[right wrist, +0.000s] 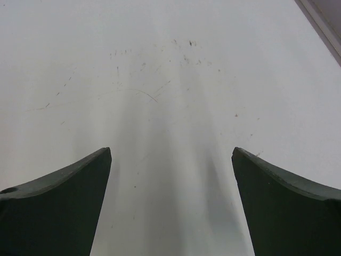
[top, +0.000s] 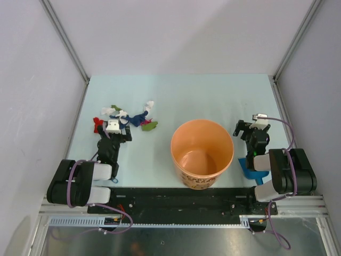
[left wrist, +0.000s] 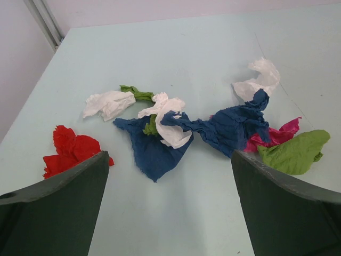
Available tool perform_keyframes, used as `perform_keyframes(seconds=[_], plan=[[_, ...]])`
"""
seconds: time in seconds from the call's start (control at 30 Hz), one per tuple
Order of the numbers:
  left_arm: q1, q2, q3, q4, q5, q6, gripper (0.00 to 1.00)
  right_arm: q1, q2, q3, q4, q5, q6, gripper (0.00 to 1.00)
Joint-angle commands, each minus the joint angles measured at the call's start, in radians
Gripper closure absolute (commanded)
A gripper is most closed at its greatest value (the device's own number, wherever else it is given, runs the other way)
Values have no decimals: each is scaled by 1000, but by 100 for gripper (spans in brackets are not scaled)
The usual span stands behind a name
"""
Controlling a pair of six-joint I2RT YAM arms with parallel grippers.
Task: Sweep away the paper scraps from the table
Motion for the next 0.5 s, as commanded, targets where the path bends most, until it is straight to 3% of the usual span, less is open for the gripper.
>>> perform_keyframes(seconds=[0.0,0.17,0.27,0.33,0.4,0.47], plan=[[7,2,29,33,-13,-16,0,0,1,24,17,2,-6,0],[7,2,29,34,-13,-17,0,-6,-43,30,-22,10,31,0],[7,2,29,33,-13,-16,0,-70,-208,85,-246,42,106,0],[7,-1,28,34,-13,-15,0,-174,-341,143,-417,-89,230,0],[5,-11,50,16,-16,-11,0,-239,-402,172,-458,-298,387,2],[4,-73,110,-178,-15,-8,0,-271,-460,256,-564,-382,430,5]])
